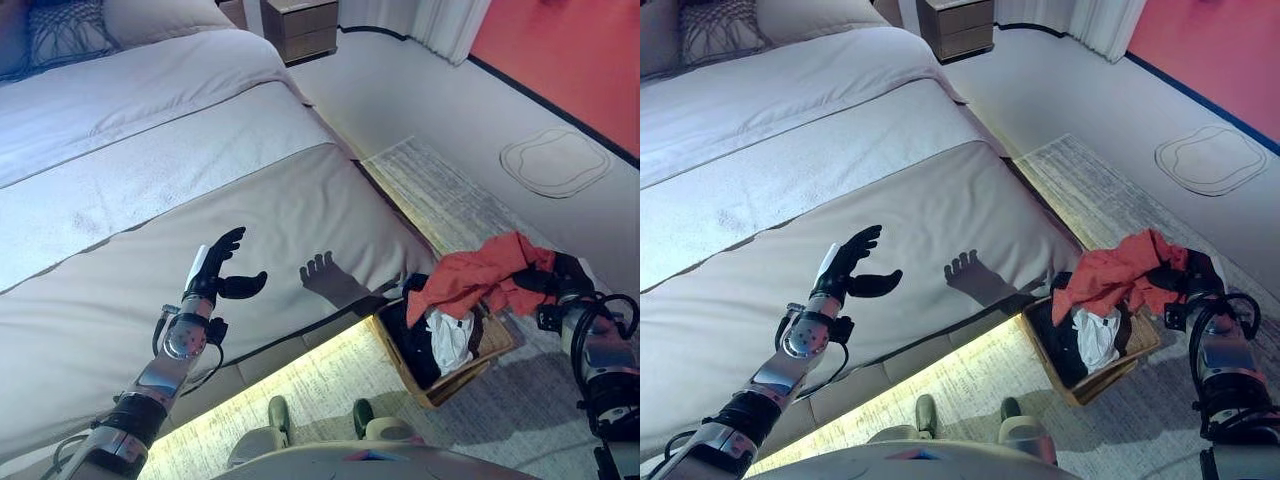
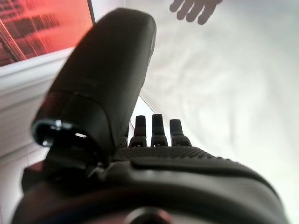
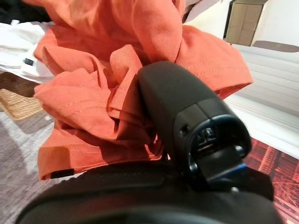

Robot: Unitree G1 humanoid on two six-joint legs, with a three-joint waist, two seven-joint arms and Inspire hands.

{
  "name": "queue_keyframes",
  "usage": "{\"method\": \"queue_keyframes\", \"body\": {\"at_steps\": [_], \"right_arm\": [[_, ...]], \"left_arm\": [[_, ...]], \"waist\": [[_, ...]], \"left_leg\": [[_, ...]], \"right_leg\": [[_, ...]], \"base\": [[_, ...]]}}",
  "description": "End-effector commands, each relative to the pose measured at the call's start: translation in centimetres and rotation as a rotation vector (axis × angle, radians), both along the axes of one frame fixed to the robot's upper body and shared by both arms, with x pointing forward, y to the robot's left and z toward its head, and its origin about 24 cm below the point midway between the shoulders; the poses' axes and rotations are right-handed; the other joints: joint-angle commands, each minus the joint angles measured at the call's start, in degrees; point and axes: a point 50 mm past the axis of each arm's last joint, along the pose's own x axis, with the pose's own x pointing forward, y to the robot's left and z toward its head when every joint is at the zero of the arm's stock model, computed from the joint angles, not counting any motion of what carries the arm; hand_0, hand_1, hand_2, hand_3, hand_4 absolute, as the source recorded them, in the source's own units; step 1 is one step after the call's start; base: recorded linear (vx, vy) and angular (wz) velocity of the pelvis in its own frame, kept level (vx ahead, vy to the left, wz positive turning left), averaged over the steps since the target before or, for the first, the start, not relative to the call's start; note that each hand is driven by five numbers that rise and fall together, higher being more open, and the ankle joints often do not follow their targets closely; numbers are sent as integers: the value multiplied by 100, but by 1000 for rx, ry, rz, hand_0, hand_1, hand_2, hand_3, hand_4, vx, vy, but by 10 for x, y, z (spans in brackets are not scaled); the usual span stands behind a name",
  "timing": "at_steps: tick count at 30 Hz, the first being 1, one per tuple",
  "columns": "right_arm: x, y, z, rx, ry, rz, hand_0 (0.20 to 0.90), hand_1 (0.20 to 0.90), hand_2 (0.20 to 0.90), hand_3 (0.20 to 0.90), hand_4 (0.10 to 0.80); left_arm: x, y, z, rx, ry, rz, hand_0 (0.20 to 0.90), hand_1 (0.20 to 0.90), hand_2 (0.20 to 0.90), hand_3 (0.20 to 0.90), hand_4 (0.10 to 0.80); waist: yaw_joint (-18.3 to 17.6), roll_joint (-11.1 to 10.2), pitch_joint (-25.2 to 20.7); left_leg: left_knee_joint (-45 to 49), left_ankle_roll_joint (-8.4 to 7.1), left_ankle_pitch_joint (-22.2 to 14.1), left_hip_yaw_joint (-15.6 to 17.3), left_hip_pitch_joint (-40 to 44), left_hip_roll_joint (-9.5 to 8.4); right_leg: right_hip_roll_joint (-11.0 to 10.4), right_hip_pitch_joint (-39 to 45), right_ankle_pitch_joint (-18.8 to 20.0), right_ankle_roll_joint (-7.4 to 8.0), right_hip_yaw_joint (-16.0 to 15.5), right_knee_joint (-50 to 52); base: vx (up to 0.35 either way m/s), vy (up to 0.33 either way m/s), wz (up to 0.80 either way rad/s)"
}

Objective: Pick up the clothes from the bed and place them into the basket

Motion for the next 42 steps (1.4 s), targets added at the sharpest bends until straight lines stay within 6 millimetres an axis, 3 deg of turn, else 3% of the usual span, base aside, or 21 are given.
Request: {"method": "queue_keyframes", "body": {"at_steps": [1,7,16,17,18,19,28,42], "right_arm": [[34,-8,52,-131,-185,37,300,300,300,200,100],[34,-8,44,-134,-138,39,300,300,300,200,100],[19,-22,18,-133,-12,-15,300,300,300,200,100],[18,-23,17,-132,-4,-18,493,493,493,425,325],[17,-24,15,-128,4,-20,533,533,533,472,372],[16,-25,13,-126,11,-25,900,900,900,900,800],[22,-27,18,-143,17,-16,900,900,900,900,800],[27,-14,15,-140,1,50,900,900,900,900,800]], "left_arm": [[20,-18,29,-4,-181,-86,900,900,900,900,800],[21,-22,29,-7,-185,-96,900,900,900,900,800],[23,-21,33,-14,-204,-101,900,900,900,900,800],[22,-21,33,-14,-203,-102,900,900,900,900,800],[23,-21,33,-14,-202,-103,900,900,900,900,800],[22,-21,32,-14,-201,-105,900,900,900,900,800],[27,-25,35,-34,-215,-106,900,900,900,900,800],[24,-25,30,-34,-203,-93,900,900,900,900,800]], "waist": [[124,-2,-545],[55,54,-513],[32,153,-489],[34,158,-491],[37,163,-493],[43,173,-490],[52,239,-445],[97,211,-465]], "left_leg": [[160,27,-1288,99,332,55],[120,17,-1265,143,338,92],[91,12,-1225,173,338,105],[91,12,-1225,177,343,106],[91,11,-1221,182,342,104],[99,10,-1222,185,343,104],[127,-23,-1206,175,292,111],[96,-31,-1165,44,274,88]], "right_leg": [[158,-364,-87,29,-24,197],[190,-416,-112,17,57,242],[219,-489,-115,8,124,302],[221,-488,-115,7,126,303],[220,-487,-111,8,124,298],[218,-489,-112,6,118,303],[212,-553,-109,-13,110,329],[204,-564,-111,-24,66,363]], "base": [[-28,-13,-13],[-10,-1,-8],[-6,4,-3],[0,0,0],[0,0,0],[0,0,0],[-16,10,-2],[7,-2,0]]}}
